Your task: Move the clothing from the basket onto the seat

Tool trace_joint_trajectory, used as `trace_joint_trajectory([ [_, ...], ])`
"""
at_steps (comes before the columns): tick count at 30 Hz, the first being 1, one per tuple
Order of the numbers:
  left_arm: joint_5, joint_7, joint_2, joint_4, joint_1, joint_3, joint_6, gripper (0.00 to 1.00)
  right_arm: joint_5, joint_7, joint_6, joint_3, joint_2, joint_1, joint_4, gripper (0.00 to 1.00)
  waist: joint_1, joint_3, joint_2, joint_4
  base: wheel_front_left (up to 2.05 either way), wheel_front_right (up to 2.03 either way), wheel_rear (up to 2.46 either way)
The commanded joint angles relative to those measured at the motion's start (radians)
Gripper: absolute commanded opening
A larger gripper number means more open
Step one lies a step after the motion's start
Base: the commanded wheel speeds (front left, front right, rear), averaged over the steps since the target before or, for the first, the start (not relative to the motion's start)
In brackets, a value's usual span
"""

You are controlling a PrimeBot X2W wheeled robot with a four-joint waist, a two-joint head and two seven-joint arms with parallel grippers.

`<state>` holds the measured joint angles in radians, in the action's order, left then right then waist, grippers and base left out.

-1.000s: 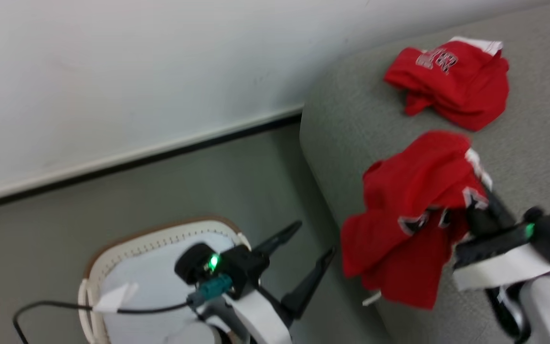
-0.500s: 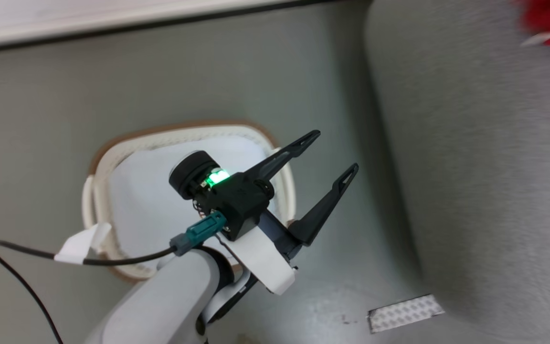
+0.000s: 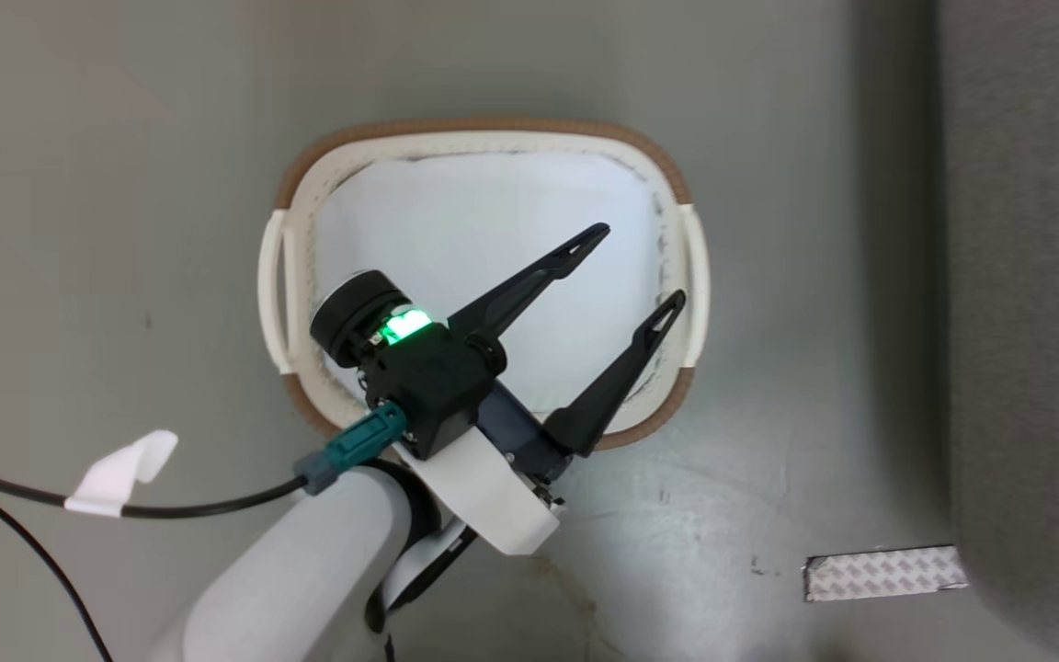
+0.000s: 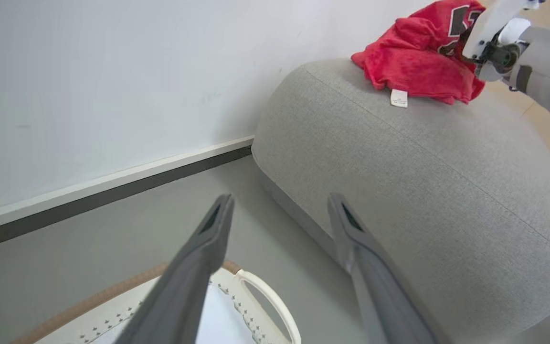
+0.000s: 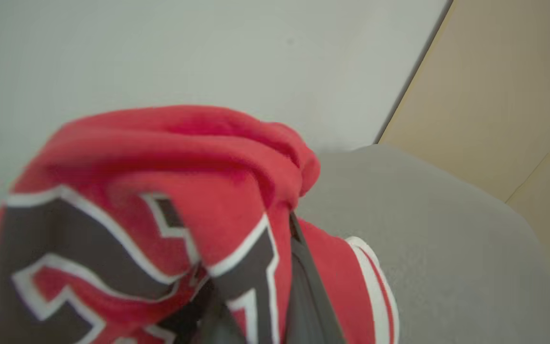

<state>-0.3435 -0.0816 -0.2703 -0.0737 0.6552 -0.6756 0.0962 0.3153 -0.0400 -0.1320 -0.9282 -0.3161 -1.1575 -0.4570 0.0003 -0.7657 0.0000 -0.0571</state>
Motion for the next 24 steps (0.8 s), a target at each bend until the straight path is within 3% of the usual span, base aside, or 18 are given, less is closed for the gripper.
trace_joint_trajectory([
  [1, -0.013, -0.007, -0.010, 0.003, 0.004, 0.004, -0.002, 1.00, 0.015, 0.020, 0.003, -0.021, 0.024, 0.008, -0.013, 0.00, -0.0003, -0.028, 0.0000, 0.028, 0.00, 0.00, 0.00],
  [2, -0.015, -0.010, -0.013, 0.006, -0.001, 0.005, -0.002, 1.00, 0.028, 0.035, 0.003, -0.046, 0.046, 0.010, -0.025, 0.00, -0.0003, -0.028, 0.0000, 0.029, 0.00, 0.00, 0.00],
  [3, -0.019, -0.012, -0.016, 0.010, -0.006, 0.007, -0.003, 1.00, 0.043, 0.049, 0.003, -0.062, 0.060, 0.017, -0.040, 0.10, -0.0003, -0.026, 0.0000, 0.029, 0.00, 0.00, 0.00],
  [4, -0.023, -0.016, -0.019, 0.014, -0.012, 0.009, -0.006, 1.00, 0.054, 0.064, 0.003, -0.072, 0.075, 0.023, -0.053, 0.30, -0.0003, -0.021, 0.0000, 0.028, 0.00, 0.00, 0.00],
  [6, -0.025, -0.021, -0.026, 0.022, -0.027, 0.017, -0.009, 1.00, 0.073, 0.090, 0.003, -0.086, 0.104, 0.040, -0.071, 0.98, -0.0003, -0.003, 0.0000, 0.020, 0.00, 0.00, 0.00],
  [13, -0.058, -0.048, -0.046, 0.059, -0.092, 0.047, -0.042, 1.00, 0.120, 0.151, 0.003, -0.027, 0.160, 0.121, -0.103, 1.00, -0.0003, 0.111, 0.0000, -0.030, 0.00, 0.00, 0.00],
  [24, -0.145, -0.141, -0.035, 0.175, -0.270, 0.113, -0.117, 1.00, -0.046, 0.276, 0.003, 0.195, 0.211, 0.411, -0.124, 1.00, -0.0003, 0.402, 0.0000, -0.066, 0.00, 0.00, 0.00],
])
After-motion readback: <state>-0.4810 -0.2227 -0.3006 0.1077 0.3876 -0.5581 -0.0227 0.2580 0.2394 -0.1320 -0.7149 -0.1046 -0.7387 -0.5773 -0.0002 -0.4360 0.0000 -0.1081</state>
